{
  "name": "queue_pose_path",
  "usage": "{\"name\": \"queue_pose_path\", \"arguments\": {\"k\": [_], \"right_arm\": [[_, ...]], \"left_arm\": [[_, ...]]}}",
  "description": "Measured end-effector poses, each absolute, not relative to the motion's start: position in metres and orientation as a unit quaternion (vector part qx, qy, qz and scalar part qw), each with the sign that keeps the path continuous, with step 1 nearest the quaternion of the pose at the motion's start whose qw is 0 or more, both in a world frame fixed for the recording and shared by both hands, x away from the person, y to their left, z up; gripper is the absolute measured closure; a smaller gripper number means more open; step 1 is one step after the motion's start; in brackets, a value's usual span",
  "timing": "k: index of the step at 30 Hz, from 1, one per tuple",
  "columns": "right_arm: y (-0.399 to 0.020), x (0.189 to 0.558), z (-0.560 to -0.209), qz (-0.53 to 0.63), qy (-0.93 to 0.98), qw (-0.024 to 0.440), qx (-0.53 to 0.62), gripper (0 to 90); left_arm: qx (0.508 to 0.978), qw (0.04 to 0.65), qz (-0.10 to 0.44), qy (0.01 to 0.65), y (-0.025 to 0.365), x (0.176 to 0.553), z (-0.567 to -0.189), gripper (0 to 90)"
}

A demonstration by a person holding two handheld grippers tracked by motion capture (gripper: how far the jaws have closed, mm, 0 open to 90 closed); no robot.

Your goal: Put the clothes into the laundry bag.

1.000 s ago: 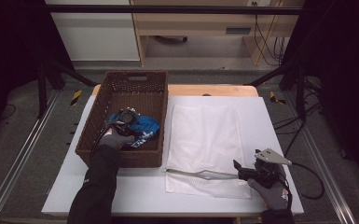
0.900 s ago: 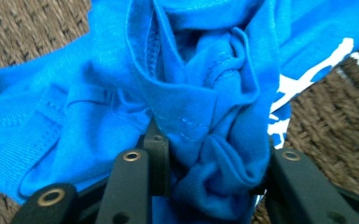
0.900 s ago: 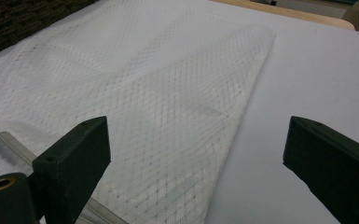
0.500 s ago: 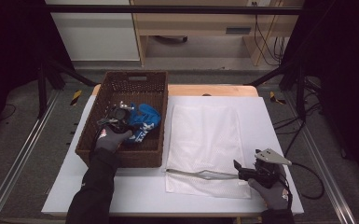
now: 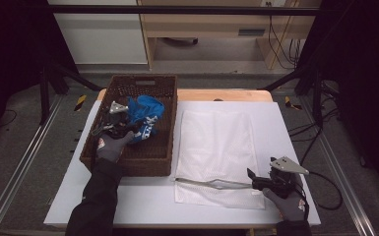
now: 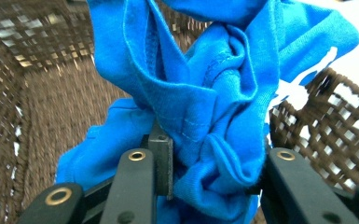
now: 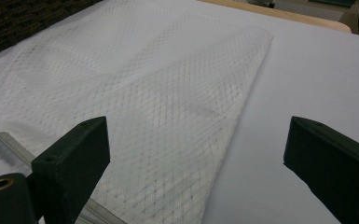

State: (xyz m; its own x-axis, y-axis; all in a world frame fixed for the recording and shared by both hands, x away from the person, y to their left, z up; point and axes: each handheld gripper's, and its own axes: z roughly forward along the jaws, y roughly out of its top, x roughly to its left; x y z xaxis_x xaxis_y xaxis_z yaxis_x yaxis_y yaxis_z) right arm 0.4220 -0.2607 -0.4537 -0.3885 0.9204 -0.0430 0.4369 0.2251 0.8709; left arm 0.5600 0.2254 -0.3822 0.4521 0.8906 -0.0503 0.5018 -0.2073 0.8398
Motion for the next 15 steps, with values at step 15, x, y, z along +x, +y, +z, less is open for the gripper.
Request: {"name": "queue_pose_path", "arguments": {"k": [15], "right_arm": [[-0.260, 0.421, -0.452, 0.413, 0.723, 0.294, 0.469, 7.4]], "left_arm": [[0.669, 0.520, 0.263, 0.462, 0.240, 0.528, -0.335, 65.6]]}}
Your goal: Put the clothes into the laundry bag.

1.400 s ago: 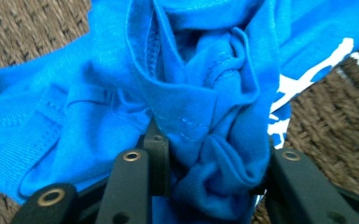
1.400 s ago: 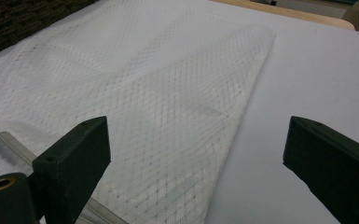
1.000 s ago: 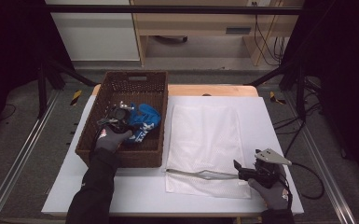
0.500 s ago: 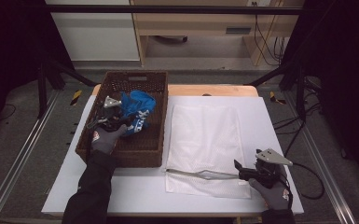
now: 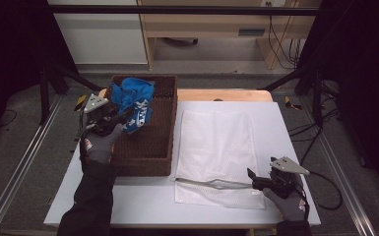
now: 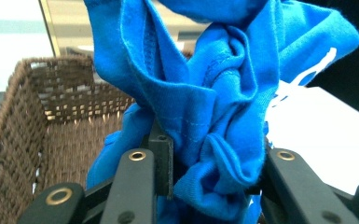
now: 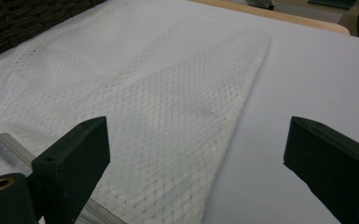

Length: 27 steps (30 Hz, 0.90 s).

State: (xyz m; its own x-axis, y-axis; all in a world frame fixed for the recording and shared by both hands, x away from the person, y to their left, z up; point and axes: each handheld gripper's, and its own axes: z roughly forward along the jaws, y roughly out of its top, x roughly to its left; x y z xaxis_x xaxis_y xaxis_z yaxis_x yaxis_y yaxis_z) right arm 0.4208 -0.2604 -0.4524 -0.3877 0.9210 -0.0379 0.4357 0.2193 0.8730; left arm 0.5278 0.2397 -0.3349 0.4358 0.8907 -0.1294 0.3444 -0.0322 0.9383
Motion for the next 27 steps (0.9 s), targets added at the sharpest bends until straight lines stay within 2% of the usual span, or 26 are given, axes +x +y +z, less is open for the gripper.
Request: {"name": "queue_pose_path", "arguments": {"k": [6, 27], "right_arm": [[-0.261, 0.420, -0.452, 0.415, 0.722, 0.295, 0.469, 7.4], [-0.260, 0.419, -0.450, 0.417, 0.723, 0.298, 0.463, 7.3]], "left_arm": [[0.652, 0.553, 0.264, 0.447, 0.244, 0.506, -0.307, 65.6], [0.658, 0.576, 0.274, 0.401, 0.217, 0.465, -0.258, 68.0]]}}
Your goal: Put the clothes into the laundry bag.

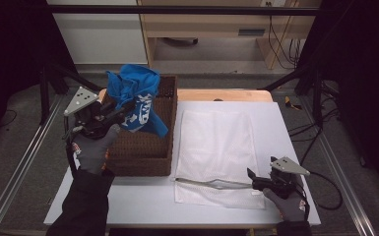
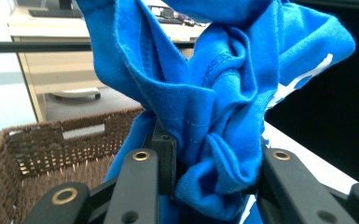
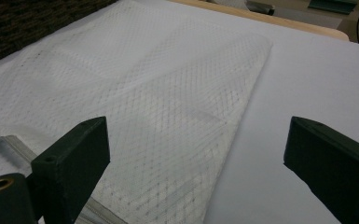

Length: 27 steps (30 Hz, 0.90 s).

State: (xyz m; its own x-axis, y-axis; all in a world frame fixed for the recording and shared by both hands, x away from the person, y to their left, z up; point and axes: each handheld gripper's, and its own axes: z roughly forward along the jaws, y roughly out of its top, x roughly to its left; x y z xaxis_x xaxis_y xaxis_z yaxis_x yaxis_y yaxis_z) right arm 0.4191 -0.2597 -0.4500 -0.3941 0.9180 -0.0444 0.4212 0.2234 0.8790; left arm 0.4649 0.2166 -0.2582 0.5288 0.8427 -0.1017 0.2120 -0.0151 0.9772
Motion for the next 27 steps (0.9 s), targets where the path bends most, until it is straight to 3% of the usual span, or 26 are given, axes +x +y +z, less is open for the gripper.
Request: {"name": "queue_pose_path", "arguments": {"k": [12, 27], "right_arm": [[-0.261, 0.418, -0.449, 0.419, 0.722, 0.299, 0.463, 7.2], [-0.263, 0.417, -0.448, 0.421, 0.721, 0.301, 0.461, 7.1]], "left_arm": [[0.648, 0.602, 0.285, 0.370, 0.198, 0.451, -0.226, 68.5], [0.665, 0.625, 0.255, 0.321, 0.140, 0.445, -0.213, 68.5]]}}
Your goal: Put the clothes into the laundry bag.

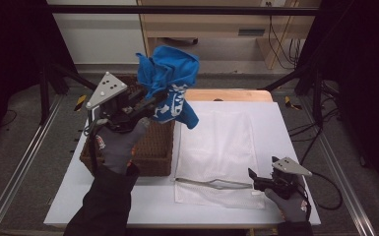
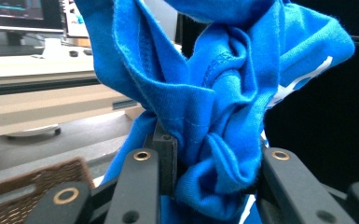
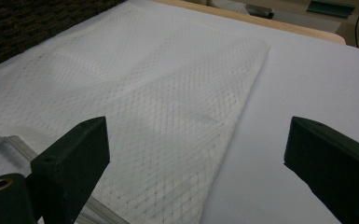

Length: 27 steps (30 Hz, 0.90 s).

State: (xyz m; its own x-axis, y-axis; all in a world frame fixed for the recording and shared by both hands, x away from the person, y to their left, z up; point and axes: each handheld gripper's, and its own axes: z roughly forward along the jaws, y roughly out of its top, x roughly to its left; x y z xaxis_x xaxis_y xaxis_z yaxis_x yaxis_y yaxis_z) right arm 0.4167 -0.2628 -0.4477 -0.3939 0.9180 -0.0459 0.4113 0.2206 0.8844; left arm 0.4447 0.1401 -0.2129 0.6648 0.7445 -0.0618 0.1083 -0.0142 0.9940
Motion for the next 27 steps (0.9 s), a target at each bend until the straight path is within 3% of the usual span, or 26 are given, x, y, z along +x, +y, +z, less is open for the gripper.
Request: {"name": "queue_pose_path", "arguments": {"k": [9, 27], "right_arm": [[-0.268, 0.414, -0.450, 0.418, 0.721, 0.299, 0.465, 7.0], [-0.268, 0.409, -0.456, 0.423, 0.741, 0.277, 0.443, 3.5]], "left_arm": [[0.682, 0.630, 0.231, 0.292, 0.096, 0.447, -0.223, 68.5], [0.739, 0.591, 0.176, 0.271, 0.006, 0.466, -0.294, 68.3]]}}
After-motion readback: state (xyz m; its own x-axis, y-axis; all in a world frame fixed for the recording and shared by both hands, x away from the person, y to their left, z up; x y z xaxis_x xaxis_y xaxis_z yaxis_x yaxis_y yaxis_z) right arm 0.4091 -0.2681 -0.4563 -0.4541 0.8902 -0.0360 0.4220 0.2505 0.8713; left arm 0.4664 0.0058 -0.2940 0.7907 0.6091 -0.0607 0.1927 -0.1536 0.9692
